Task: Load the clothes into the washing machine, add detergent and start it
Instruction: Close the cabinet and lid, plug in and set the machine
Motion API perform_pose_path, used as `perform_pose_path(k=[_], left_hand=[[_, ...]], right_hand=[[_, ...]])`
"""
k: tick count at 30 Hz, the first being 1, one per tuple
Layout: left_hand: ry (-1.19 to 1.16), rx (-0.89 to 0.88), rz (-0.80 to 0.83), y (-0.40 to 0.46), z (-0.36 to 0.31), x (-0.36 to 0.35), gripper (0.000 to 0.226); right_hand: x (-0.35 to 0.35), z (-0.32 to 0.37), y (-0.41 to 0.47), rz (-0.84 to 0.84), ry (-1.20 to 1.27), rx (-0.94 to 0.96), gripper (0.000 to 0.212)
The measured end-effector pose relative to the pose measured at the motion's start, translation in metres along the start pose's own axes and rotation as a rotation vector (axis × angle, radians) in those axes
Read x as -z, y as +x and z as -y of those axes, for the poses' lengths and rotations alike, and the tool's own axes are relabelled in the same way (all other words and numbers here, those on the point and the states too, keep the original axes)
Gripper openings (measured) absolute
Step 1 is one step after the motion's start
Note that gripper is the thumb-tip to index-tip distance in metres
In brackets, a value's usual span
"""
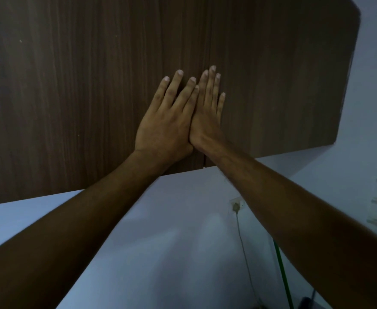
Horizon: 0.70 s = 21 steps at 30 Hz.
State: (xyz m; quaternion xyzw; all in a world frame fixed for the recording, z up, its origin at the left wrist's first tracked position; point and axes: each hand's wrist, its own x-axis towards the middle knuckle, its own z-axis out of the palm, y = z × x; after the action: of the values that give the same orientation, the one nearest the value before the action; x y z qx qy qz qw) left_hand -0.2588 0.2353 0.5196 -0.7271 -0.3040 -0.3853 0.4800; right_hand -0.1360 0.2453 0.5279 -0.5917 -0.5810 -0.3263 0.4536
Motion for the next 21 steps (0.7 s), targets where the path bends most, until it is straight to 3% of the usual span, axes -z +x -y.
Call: perform_pose_path(k=[5,14,21], left_hand=[[-0.025,0.012,0.005,-0.003,-0.012,-0.004,0.091],[-0.04,-0.01,0.086,-0.009,-0.03,-0.011,0.111],[-0.31,0.094,0.06,-0.012,-0.06,-0.013,0.087]], right_hand=[[0.003,-0.01,-0.007,0.005,-0.03,0.05,0.08],[0.008,-0.031,-0.026,0.127,-0.013,0.095,0.075],[0.027,-0.049,-0.043,0.199,0.074,0.108,0.067]])
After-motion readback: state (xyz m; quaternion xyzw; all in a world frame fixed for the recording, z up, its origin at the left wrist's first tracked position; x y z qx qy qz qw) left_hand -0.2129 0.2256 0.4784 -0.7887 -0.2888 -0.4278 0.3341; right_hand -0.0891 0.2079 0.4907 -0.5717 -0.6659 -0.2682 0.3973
